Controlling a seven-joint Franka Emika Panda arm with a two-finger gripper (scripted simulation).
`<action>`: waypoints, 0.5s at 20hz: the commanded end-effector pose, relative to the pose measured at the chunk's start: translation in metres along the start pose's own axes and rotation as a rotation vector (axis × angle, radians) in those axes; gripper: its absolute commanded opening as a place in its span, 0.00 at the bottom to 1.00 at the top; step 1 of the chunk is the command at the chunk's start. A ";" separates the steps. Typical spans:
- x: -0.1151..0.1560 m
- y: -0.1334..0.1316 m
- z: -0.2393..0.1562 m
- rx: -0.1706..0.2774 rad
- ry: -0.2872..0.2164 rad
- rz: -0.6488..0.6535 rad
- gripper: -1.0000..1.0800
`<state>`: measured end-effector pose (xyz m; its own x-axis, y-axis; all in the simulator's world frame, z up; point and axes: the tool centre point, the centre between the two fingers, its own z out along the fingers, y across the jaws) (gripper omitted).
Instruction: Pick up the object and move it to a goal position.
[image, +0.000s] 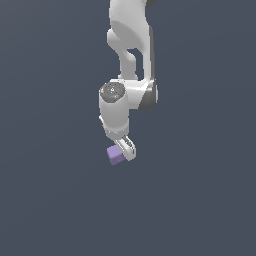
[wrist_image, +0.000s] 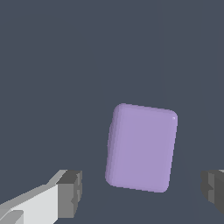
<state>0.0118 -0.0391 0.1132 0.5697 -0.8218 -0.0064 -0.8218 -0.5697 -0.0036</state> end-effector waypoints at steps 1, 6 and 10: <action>0.005 0.003 0.003 -0.001 0.002 0.053 0.96; 0.010 0.006 0.006 -0.003 0.006 0.117 0.96; 0.012 0.007 0.007 -0.003 0.007 0.138 0.96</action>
<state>0.0128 -0.0523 0.1060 0.4585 -0.8887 -0.0005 -0.8887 -0.4585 0.0000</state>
